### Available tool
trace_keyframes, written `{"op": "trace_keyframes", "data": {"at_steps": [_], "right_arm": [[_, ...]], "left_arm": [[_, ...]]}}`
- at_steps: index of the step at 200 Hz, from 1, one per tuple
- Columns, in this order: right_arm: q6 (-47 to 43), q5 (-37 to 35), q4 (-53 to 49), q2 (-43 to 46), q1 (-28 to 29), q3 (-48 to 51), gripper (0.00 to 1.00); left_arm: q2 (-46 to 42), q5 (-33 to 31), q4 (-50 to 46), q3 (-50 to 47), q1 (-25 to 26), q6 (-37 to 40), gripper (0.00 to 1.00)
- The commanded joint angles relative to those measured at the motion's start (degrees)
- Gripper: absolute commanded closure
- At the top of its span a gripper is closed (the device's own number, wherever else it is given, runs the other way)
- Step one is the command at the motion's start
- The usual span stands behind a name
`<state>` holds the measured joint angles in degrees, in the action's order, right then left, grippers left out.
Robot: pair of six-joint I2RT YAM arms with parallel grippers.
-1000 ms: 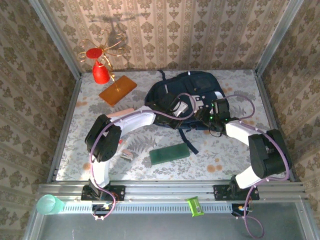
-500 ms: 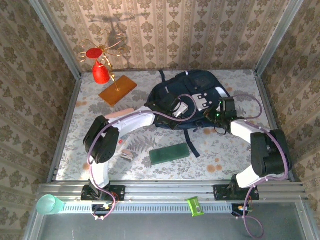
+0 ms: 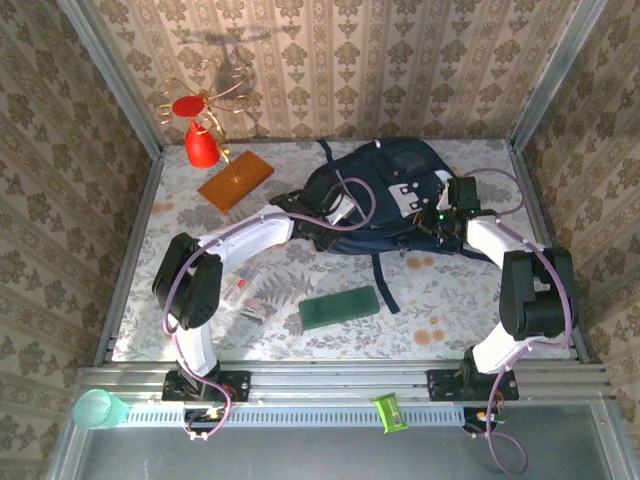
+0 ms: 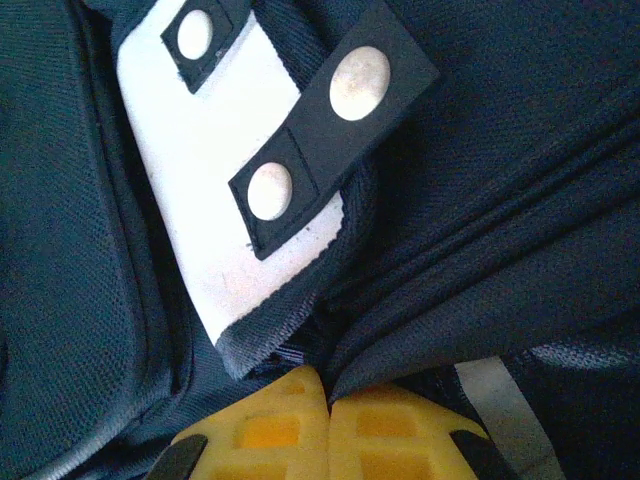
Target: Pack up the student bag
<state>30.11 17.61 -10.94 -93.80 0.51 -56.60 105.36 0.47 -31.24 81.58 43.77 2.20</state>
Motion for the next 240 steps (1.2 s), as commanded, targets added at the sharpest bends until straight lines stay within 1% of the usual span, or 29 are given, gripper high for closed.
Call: {"op": "trace_keyframes", "data": {"at_steps": [1,30,49,55,76,93,107,127,156,178,200,222,225,240], "right_arm": [[-2.8,-3.1,-2.0,-1.6,-1.3,-4.2,0.96],[-2.8,-1.4,-3.2,-4.0,-0.8,-9.0,0.91],[-3.8,-1.8,-5.7,-4.1,-0.5,-11.2,0.84],[-4.1,-2.4,-6.5,-3.6,-0.5,-11.3,0.80],[-4.7,-4.8,-8.1,0.3,-0.1,-9.4,0.60],[-4.9,-6.7,-8.7,4.6,0.9,-5.5,0.49],[-4.3,-7.2,-8.6,8.3,2.3,-2.1,0.43],[-2.0,-5.2,-7.5,13.4,4.7,3.8,0.33],[4.8,0.0,-1.6,19.3,8.1,13.1,0.20],[10.2,4.1,4.6,19.4,9.7,17.3,0.15],[14.0,5.9,10.5,16.7,11.9,18.7,0.15],[16.1,5.2,14.9,14.4,12.9,19.2,0.16],[16.5,5.3,16.2,13.0,12.9,19.5,0.17],[17.3,3.7,18.8,11.1,12.8,19.7,0.21]], "left_arm": [[-2.9,3.8,-2.3,-1.8,0.1,-0.8,1.00],[-2.5,14.0,2.6,-1.8,2.2,-4.3,1.00],[-1.4,18.0,4.9,-0.8,3.3,-6.5,1.00],[-1.2,18.9,5.7,-0.5,3.5,-7.2,1.00],[-0.5,19.7,8.2,-0.3,3.7,-9.6,1.00],[-0.2,18.5,9.0,0.1,3.8,-10.6,1.00],[0.1,18.5,9.8,0.1,3.8,-11.0,1.00],[0.5,19.2,10.6,0.0,3.9,-11.3,1.00],[0.6,19.1,11.2,-0.4,4.0,-11.2,1.00],[0.3,18.7,11.2,-0.6,4.0,-10.7,1.00],[0.1,17.5,10.5,-0.8,4.1,-9.9,1.00],[0.2,15.1,9.0,-0.6,4.3,-8.6,1.00],[0.2,14.6,8.6,-0.7,4.3,-8.4,1.00],[0.1,13.0,7.6,-1.0,4.5,-7.6,1.00]]}}
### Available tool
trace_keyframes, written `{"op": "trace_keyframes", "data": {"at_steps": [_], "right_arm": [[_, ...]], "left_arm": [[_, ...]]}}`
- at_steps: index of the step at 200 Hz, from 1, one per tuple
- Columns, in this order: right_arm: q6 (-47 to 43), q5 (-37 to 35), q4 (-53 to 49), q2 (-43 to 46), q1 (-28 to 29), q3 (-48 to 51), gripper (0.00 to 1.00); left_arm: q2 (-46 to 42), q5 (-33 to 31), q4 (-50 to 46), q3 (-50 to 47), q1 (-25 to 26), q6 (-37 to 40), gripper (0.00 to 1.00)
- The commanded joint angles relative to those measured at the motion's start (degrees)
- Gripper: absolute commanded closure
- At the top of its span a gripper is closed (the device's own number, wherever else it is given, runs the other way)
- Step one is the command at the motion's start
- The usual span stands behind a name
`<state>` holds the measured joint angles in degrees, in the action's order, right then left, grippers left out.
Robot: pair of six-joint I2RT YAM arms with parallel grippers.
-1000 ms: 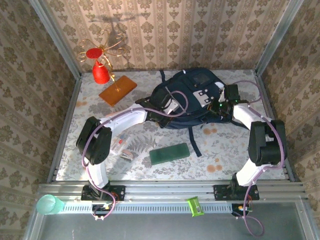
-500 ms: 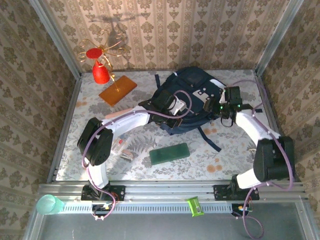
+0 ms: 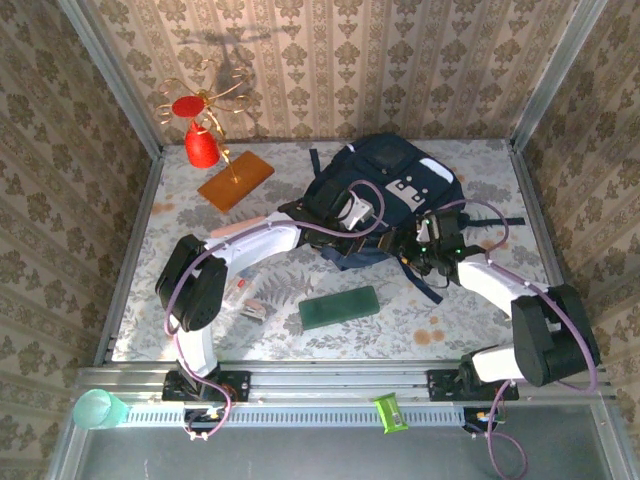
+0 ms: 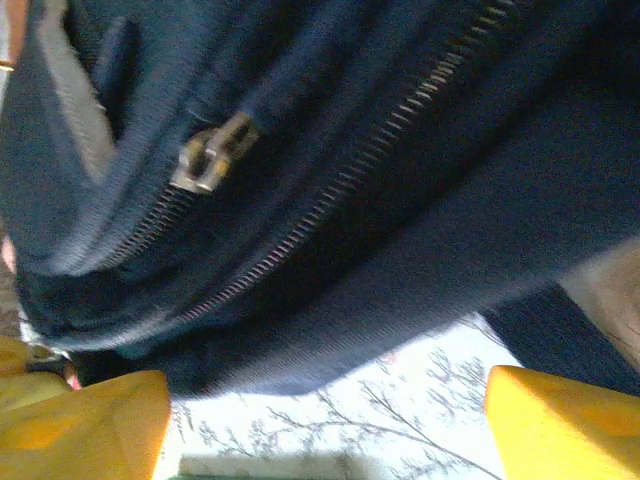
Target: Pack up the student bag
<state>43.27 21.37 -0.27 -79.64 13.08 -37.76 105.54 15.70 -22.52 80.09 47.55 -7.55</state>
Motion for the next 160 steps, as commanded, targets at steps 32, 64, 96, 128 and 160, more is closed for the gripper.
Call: {"op": "trace_keyframes", "data": {"at_steps": [32,64,96,128,160], "right_arm": [[4.2,-1.4,11.3,-7.2,0.2,0.2,0.50],[2.3,-3.6,10.2,-6.1,-0.8,1.4,0.88],[-2.0,-4.7,4.3,-2.0,-3.7,1.6,1.00],[-5.8,-4.9,-1.2,2.7,-8.4,2.3,1.00],[-10.2,-5.4,-6.4,4.1,-12.8,1.1,1.00]], "left_arm": [[-0.8,-2.7,-1.3,-0.9,0.7,2.4,1.00],[-1.5,-7.8,-2.6,-1.9,0.5,3.9,1.00],[-1.5,-14.7,-5.0,-2.3,-0.4,6.4,1.00],[-3.3,-15.7,-4.9,-3.7,-3.0,6.5,1.00],[-5.2,-15.5,-4.1,-5.1,-5.8,6.2,1.00]]}}
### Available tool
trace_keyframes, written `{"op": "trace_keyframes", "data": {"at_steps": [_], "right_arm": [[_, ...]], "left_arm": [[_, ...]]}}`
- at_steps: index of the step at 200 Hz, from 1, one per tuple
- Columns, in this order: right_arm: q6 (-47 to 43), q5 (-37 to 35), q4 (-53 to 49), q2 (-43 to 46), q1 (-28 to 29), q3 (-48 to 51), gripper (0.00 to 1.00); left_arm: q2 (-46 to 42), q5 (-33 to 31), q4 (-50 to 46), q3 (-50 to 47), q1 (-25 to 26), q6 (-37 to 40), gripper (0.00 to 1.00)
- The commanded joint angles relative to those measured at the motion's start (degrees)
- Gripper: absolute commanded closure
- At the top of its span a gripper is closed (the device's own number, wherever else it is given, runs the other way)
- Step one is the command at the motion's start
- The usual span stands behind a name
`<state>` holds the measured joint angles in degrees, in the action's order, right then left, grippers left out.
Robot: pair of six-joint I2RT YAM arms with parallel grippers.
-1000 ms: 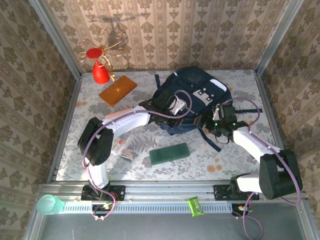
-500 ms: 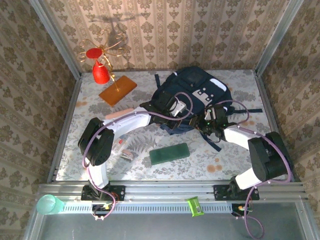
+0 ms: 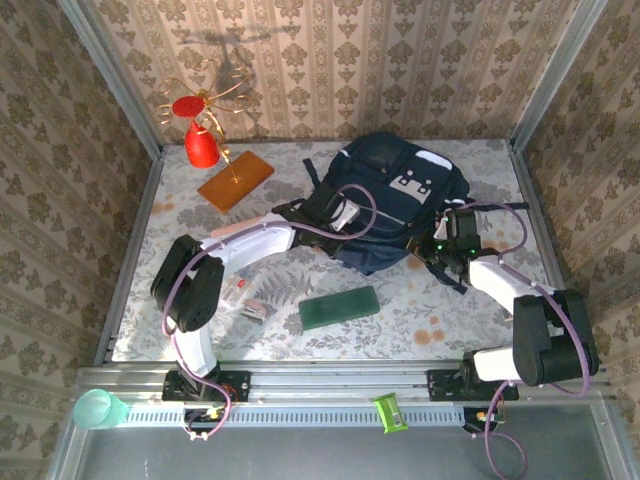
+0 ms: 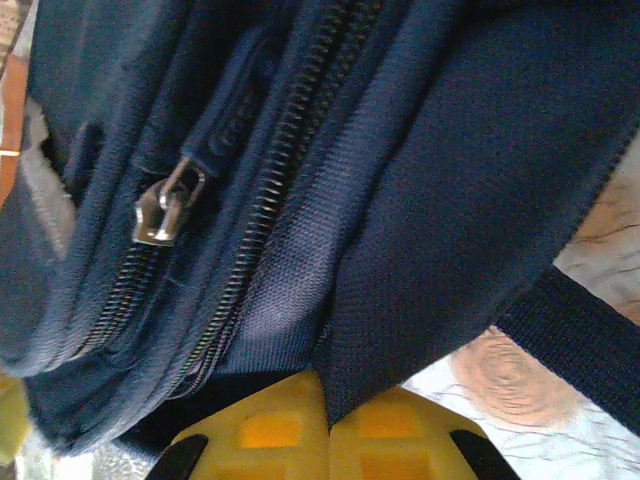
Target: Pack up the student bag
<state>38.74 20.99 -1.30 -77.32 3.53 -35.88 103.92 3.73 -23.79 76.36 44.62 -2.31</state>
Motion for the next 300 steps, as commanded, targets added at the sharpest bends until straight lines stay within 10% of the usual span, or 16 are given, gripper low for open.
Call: {"op": "trace_keyframes", "data": {"at_steps": [1,65,142,185,223,268,300], "right_arm": [[-5.7,-5.1,-5.4,1.8,-3.3,-0.9,1.00],[-9.0,-2.5,-9.2,-4.9,-4.9,-8.7,0.96],[-6.5,-1.5,-12.7,6.7,-2.3,-1.0,0.26],[2.0,-2.3,-4.2,6.7,6.3,1.4,0.16],[4.1,-5.8,0.5,1.3,9.1,-1.0,0.26],[-1.8,-10.7,-2.0,-0.6,5.9,-0.7,0.84],[-5.0,-8.7,-4.9,2.1,-0.4,0.8,0.98]], "left_arm": [[-3.6,-3.5,-2.8,-1.4,-2.9,1.0,1.00],[-3.8,1.8,-2.6,-2.8,-4.8,0.0,1.00],[-5.1,9.3,2.9,-3.9,-1.6,-5.7,1.00],[-5.1,9.1,2.4,-3.5,-0.7,-5.2,1.00],[-6.0,8.6,2.1,-4.2,-0.3,-5.0,1.00],[-7.2,2.7,0.6,-6.1,-1.2,-2.7,1.00],[-7.3,-4.8,-2.7,-6.6,-3.5,0.0,1.00]]}}
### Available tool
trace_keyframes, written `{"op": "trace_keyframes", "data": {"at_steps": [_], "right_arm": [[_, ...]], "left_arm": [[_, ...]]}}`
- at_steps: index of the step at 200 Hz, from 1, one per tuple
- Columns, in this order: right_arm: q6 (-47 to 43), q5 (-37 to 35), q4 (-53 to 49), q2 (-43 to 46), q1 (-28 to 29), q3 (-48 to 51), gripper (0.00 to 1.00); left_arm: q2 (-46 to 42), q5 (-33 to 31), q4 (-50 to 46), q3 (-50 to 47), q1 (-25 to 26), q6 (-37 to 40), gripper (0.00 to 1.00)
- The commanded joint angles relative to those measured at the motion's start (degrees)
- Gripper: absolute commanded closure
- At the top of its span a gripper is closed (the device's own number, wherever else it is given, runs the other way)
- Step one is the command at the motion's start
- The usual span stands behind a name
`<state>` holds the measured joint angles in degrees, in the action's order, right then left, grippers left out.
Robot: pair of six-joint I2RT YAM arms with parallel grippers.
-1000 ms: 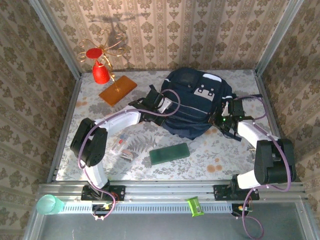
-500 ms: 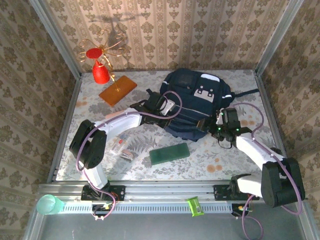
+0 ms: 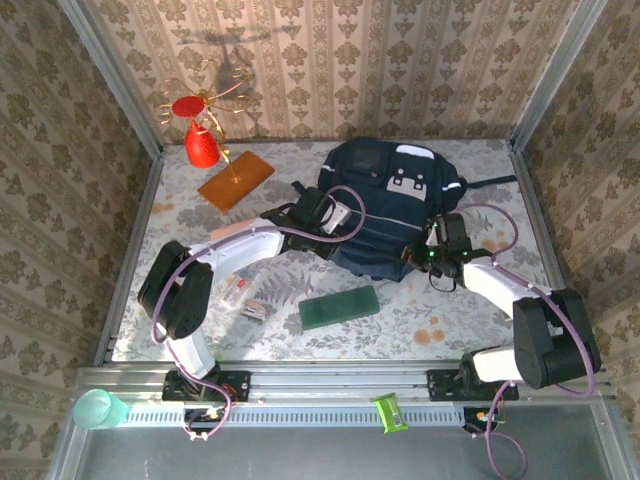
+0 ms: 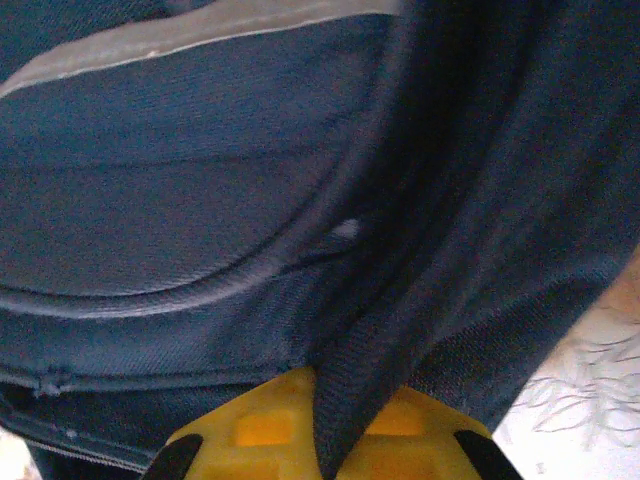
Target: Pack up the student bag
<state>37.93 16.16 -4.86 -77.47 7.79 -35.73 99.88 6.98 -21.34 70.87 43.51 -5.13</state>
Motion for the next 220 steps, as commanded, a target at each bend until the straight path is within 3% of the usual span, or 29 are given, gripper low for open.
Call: {"op": "trace_keyframes", "data": {"at_steps": [1,41,61,98,132,159,207,220], "right_arm": [[-4.3,-3.8,-1.4,2.3,-4.9,0.7,0.98],[-6.3,-1.9,-4.3,5.4,-12.1,0.4,1.00],[-5.7,1.1,-3.8,4.4,-12.5,-1.2,0.91],[-6.8,3.5,-6.6,3.0,-12.5,-4.3,0.54],[-6.8,3.0,-11.2,7.6,-9.4,-1.4,0.26],[-3.0,-0.2,-11.9,12.8,-3.0,3.3,0.10],[5.2,-1.7,-1.3,8.9,7.0,6.2,0.05],[5.9,-2.5,0.6,6.8,8.1,5.6,0.12]], "left_arm": [[-3.3,-8.2,-5.2,-1.2,-2.5,2.8,1.00],[-5.2,-6.6,-3.3,-2.8,-6.6,2.7,1.00],[-5.1,-1.9,-2.0,-2.6,-6.7,3.2,1.00],[-5.0,9.1,2.8,-2.3,-6.0,-1.1,1.00],[-4.9,9.1,3.8,-2.1,-4.5,-2.5,1.00],[-4.1,8.8,3.7,-1.7,-3.9,-2.5,1.00],[-3.8,8.1,3.1,-1.2,-3.3,-1.8,1.00],[-3.9,7.8,2.9,-1.3,-3.2,-1.7,1.00]]}}
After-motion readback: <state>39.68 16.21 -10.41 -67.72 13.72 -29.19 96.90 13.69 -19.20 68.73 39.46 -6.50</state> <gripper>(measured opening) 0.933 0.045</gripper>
